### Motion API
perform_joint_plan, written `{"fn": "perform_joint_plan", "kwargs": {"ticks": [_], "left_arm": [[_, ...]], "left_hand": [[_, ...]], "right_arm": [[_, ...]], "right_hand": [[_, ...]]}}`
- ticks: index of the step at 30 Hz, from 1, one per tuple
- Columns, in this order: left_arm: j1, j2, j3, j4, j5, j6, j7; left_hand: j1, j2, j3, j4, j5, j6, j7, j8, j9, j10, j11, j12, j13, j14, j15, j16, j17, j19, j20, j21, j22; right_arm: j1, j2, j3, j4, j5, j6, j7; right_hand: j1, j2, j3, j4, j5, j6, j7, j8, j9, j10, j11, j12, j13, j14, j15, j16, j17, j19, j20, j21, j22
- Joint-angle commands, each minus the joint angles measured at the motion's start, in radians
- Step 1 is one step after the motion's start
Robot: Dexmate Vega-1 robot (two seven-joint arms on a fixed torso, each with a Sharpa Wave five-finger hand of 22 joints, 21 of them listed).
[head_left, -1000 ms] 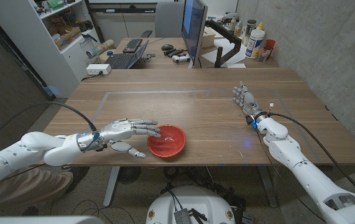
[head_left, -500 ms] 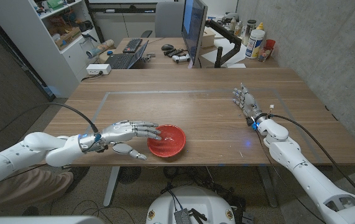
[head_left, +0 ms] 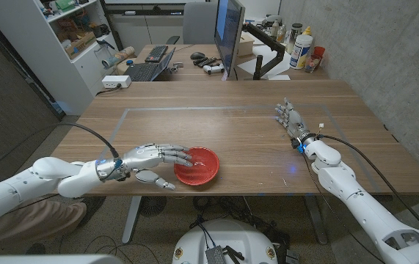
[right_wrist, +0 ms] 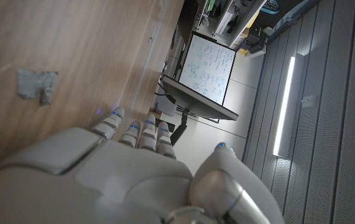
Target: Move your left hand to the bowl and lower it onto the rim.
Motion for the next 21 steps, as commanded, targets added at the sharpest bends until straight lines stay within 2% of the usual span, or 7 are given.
{"fn": "perform_joint_plan", "kwargs": {"ticks": [1,13,21], "left_arm": [[-0.009,-0.01,0.024,0.004,-0.018,0.014,-0.03],[-0.026,-0.036,0.039,0.011,-0.039,0.025,-0.077],[-0.029,-0.05,0.044,-0.004,-0.012,0.037,-0.064]], "left_hand": [[0.01,0.001,-0.002,-0.006,0.008,0.008,0.002,0.007,0.004,0.011,-0.001,-0.001,0.005,0.009,-0.162,0.001,0.004,0.008,-0.062,0.004,0.004],[0.013,0.002,-0.003,-0.007,0.011,0.016,0.003,0.007,0.004,0.019,-0.003,0.0,0.005,0.016,-0.161,0.001,0.004,0.009,-0.06,0.003,0.004],[0.014,0.002,-0.004,-0.007,0.013,0.022,0.003,0.007,0.003,0.023,-0.003,-0.001,0.005,0.019,-0.162,0.0,0.005,0.01,-0.06,0.003,0.004]], "right_arm": [[0.002,0.0,0.003,0.006,0.006,-0.006,0.008],[0.008,0.007,0.007,0.027,0.009,0.004,0.017],[0.013,0.01,0.011,0.043,0.011,0.019,0.028]], "right_hand": [[-0.011,0.009,-0.001,0.005,-0.002,0.003,-0.002,0.002,0.002,0.0,-0.005,0.001,0.004,-0.01,-0.001,0.002,0.003,-0.005,0.006,0.007,0.006],[-0.017,0.007,-0.003,0.008,-0.003,0.004,-0.004,0.002,0.002,-0.002,-0.008,0.001,0.004,-0.011,-0.002,0.002,0.003,-0.004,0.005,0.007,0.006],[-0.019,0.007,-0.003,0.009,-0.004,0.004,-0.004,0.002,0.002,-0.001,-0.007,0.001,0.004,-0.011,-0.002,0.002,0.003,-0.005,0.005,0.007,0.006]]}}
